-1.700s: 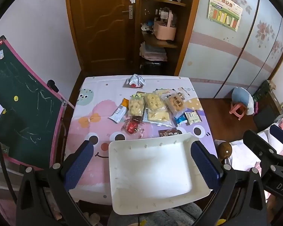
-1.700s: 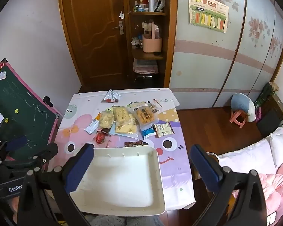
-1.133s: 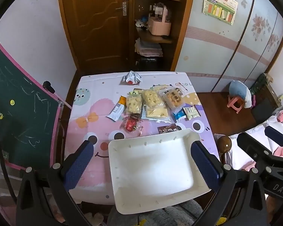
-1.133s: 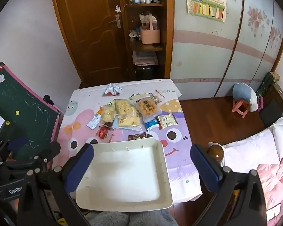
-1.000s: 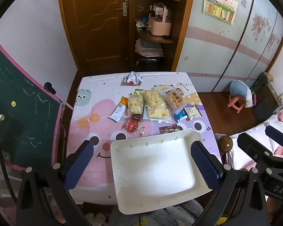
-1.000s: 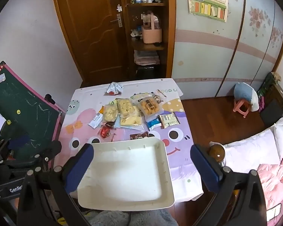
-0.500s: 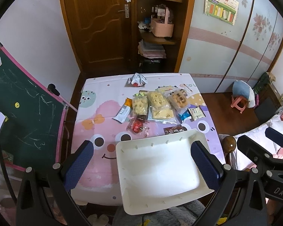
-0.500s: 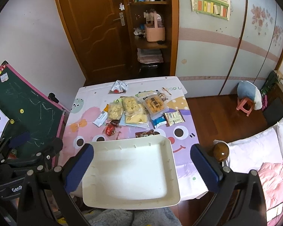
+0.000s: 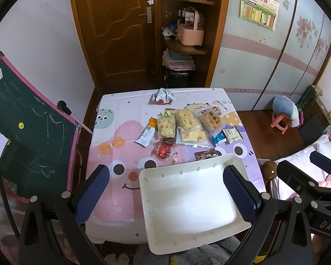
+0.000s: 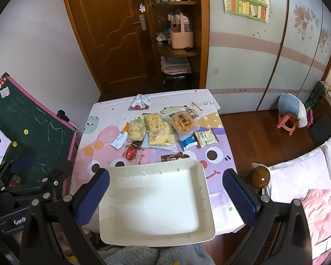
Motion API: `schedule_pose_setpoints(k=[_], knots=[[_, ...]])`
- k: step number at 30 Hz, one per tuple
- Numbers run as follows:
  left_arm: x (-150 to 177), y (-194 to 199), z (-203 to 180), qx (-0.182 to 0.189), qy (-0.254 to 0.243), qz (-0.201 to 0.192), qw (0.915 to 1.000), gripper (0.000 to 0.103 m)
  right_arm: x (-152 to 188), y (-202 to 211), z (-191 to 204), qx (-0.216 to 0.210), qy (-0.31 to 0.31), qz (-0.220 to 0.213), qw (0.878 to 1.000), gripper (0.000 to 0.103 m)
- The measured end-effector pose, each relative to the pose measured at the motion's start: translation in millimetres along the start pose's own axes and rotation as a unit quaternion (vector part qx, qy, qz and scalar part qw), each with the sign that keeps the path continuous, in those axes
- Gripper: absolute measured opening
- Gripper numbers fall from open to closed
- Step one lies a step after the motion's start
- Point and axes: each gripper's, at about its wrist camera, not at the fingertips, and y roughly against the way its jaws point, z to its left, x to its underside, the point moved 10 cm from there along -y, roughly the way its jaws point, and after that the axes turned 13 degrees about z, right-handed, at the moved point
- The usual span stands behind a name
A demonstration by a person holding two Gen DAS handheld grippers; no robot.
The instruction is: Organize snacks
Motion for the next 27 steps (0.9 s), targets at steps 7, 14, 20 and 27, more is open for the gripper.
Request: schedule_pose_setpoints(k=[7, 14, 20, 27], knots=[[-7, 2, 5, 0.001, -0.005, 0.000, 1.0000, 0.102, -1, -2, 7, -0.005, -0.008, 0.002, 1.000, 0.103], [-16, -2, 7, 0.006, -0.022, 0.003, 0.9997, 0.102, -3, -5, 8, -0.003, -0.024, 0.002, 1.000, 0.103], [-14, -9, 5, 0.018, -0.042, 0.004, 0.9990, 0.102, -1, -9, 5, 0.006, -0.046, 0.004, 0.999, 0.103], [-16, -18, 5, 0.036, -0.059, 0.006, 0.9976, 0.102, 8, -15, 3, 0.017, -0.070, 0.009, 0.997, 0.103]])
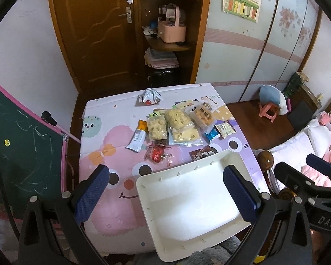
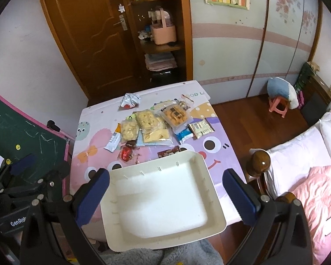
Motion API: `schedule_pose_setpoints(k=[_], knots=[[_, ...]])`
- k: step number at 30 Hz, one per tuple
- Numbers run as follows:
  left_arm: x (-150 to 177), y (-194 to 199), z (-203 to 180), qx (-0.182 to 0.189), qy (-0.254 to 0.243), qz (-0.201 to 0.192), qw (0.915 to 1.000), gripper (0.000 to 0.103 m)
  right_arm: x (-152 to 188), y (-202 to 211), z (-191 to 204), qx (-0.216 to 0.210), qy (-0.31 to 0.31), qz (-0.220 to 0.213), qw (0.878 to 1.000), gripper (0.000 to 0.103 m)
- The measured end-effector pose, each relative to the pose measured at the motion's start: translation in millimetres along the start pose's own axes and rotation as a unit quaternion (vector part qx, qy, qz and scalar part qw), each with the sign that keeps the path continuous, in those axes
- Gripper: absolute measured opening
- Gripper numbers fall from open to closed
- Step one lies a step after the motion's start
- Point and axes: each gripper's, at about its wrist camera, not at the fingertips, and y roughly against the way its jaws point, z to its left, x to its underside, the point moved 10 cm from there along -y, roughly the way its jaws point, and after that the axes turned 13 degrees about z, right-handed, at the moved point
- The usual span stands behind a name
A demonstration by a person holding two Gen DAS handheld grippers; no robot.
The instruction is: Organize snacks
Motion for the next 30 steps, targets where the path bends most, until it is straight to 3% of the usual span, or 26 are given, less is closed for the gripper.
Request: schedule_pose_setpoints(k=[8, 12, 15, 18, 21, 25, 30], knots=[[-12, -14, -2, -0.004, -0.010, 0.012, 0.9999, 0.102, -9, 2, -3, 0.018, 0.006, -0.014, 1.000, 0.103], [-21, -29, -3, 0.020, 0.000, 0.028, 0.9994, 0.102, -27, -8, -9, 0.013, 0.015, -0.014, 1.000, 0.103], [-34, -40, 6, -0.004, 0.008, 0.023, 0.9997, 0.102, -47, -26, -26, 0.007, 0.007, -0.001, 1.000, 0.102], [-48, -56, 14, -0.024, 0.012, 0.024, 0.9994, 0.102, -68, -59, -48, 0.000, -0.006, 0.030, 1.000, 0.102], [-61, -84, 28, -0.014, 0.042, 0.040, 0.9982, 0.102, -84, -105, -76, -0.025, -0.040, 0.075, 0.996, 0.095], [-71, -141, 59, -0.033, 0.101, 0.093, 0.9900, 0.102, -100, -175, -117, -0.033, -0.102, 0.134, 0.985, 0.091], [-67, -199, 87, -0.063, 0.130, 0.140, 0.9795, 0.102, -111, -253, -141, -0.019, -0.114, 0.187, 0.976, 0.089]])
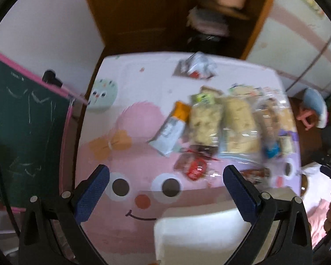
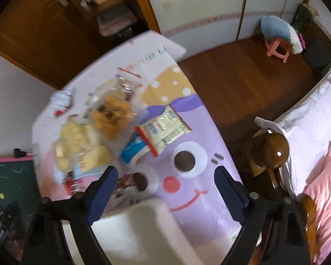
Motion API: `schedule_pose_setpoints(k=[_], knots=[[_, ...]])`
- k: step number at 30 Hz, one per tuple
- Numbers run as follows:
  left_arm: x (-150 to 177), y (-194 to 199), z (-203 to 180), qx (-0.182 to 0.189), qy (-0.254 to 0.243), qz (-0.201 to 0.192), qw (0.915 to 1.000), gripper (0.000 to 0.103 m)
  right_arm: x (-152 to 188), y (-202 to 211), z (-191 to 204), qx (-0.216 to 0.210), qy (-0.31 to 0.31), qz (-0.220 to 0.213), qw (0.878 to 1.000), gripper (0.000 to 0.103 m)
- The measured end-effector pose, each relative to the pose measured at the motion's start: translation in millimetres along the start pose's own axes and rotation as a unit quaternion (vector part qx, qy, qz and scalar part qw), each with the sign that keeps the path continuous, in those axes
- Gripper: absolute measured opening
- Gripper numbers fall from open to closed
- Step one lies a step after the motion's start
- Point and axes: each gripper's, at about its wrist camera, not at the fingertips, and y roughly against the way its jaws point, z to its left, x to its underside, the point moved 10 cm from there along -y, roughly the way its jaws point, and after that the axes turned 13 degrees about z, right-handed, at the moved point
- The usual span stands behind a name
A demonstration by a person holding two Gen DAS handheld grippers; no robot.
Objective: Organize snacks
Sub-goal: 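Grasp the red-wrapped cake with the left gripper while the right grasps the Lipo pack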
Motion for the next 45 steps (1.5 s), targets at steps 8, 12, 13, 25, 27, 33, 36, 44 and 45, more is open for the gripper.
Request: schedule_pose_setpoints(k=[8, 12, 13, 25, 27, 33, 36, 44, 45], knots=[[7, -94, -1, 0.009, 0.008, 0.096, 0.9953, 0.102, -39, -74, -15, -0.030, -0.023, 0.077, 0.996, 0.089], [17, -129, -21, 0.027, -0.004, 0.142, 0.9895, 0.102, -51, -89, -11, -0.031, -0.012, 0.087, 0.996, 0.089], [19, -137, -24, 0.026, -0.001, 0.151, 0.9882, 0.102, -53, -93, -9, -0.022, -0.002, 0.088, 0.996, 0.089], [13, -190, -42, 0.021, 0.050, 0.174, 0.9833, 0.098, -58, -116, 14, 0.059, 0.075, 0.093, 0.991, 0.090], [9, -195, -47, 0.018, 0.051, 0.172, 0.9836, 0.094, -55, -116, 17, 0.081, 0.088, 0.093, 0.988, 0.090], [14, -209, -61, -0.001, 0.041, 0.175, 0.9837, 0.064, -45, -104, 35, 0.105, 0.140, 0.073, 0.982, 0.040], [21, -206, -72, -0.010, 0.031, 0.165, 0.9858, 0.054, -38, -99, 42, 0.103, 0.157, 0.078, 0.979, 0.027], [41, -164, -82, -0.007, 0.033, 0.122, 0.9919, 0.051, -7, -76, 68, -0.009, 0.175, 0.081, 0.981, 0.020], [44, -155, -82, -0.002, 0.033, 0.115, 0.9928, 0.051, -2, -67, 69, -0.021, 0.177, 0.077, 0.981, 0.020]])
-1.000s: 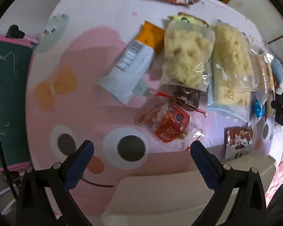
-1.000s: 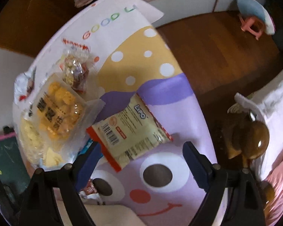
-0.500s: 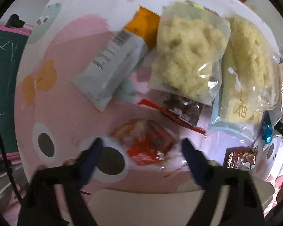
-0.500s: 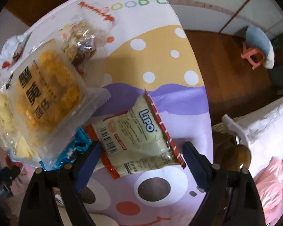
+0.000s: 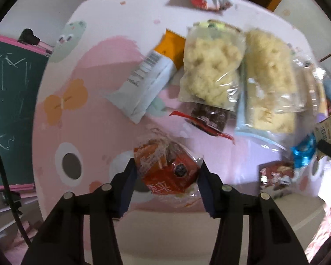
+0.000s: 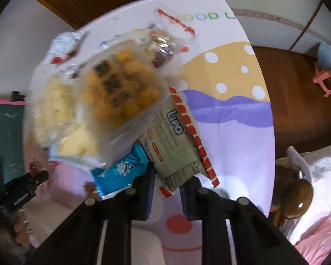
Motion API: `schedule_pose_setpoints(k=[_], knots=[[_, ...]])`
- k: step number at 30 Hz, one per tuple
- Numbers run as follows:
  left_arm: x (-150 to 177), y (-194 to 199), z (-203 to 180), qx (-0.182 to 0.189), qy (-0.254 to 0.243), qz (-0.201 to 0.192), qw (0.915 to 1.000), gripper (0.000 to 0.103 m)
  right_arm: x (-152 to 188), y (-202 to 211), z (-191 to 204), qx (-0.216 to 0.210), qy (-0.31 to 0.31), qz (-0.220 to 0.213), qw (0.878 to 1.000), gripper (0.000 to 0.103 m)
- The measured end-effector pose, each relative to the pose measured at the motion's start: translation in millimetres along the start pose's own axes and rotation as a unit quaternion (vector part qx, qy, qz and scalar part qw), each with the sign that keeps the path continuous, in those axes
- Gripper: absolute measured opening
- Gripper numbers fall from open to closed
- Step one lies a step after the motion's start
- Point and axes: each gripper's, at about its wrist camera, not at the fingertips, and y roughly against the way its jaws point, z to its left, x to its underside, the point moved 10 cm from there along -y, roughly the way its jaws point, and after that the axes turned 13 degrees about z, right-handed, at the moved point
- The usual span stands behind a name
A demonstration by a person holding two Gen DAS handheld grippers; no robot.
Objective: Organize snacks
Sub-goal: 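Grasp the red-wrapped cake with the left gripper while the right grasps the Lipo pack, then lower both held snacks into the white tray and open both grippers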
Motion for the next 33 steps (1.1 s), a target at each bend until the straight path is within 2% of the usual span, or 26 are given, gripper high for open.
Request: schedule_pose_setpoints(k=[2, 4, 5, 8, 12, 14, 19, 22, 25, 30, 32, 33], knots=[[10, 15, -3, 0.006, -0.002, -0.019, 0.9998, 0.051, 9, 22, 8, -0.015, 0.008, -0.013, 1.000, 0.019], [24, 50, 1, 0.004, -0.012, -0.045, 0.9989, 0.050, 27, 42, 14, -0.040, 0.016, -0.031, 0.999, 0.019], [27, 52, -7, 0.002, -0.018, -0.058, 0.9981, 0.051, 30, 50, 15, -0.044, 0.019, -0.038, 0.998, 0.019], [41, 100, -9, 0.006, -0.047, -0.106, 0.9932, 0.051, 53, 78, 20, -0.054, 0.030, -0.063, 0.996, 0.019], [50, 153, -8, 0.021, -0.088, -0.175, 0.9805, 0.051, 88, 114, 42, -0.063, 0.046, -0.097, 0.992, 0.020], [65, 186, -11, 0.031, -0.106, -0.201, 0.9735, 0.051, 104, 124, 55, -0.057, 0.057, -0.112, 0.990, 0.020], [109, 215, -11, 0.016, -0.170, -0.244, 0.9546, 0.051, 152, 133, 96, -0.043, 0.080, -0.117, 0.989, 0.020], [132, 211, -12, 0.007, -0.200, -0.242, 0.9494, 0.051, 179, 122, 112, -0.031, 0.090, -0.102, 0.990, 0.020], [146, 193, -11, 0.014, -0.214, -0.221, 0.9515, 0.051, 205, 99, 125, -0.025, 0.093, -0.073, 0.993, 0.020], [165, 166, -10, 0.012, -0.229, -0.191, 0.9545, 0.053, 229, 60, 128, -0.014, 0.074, -0.023, 0.997, 0.021], [172, 157, -8, 0.010, -0.230, -0.173, 0.9577, 0.063, 235, 48, 126, 0.005, 0.066, -0.012, 0.998, 0.023], [175, 154, -8, 0.013, -0.230, -0.162, 0.9597, 0.073, 239, 45, 125, 0.020, 0.061, -0.009, 0.998, 0.024]])
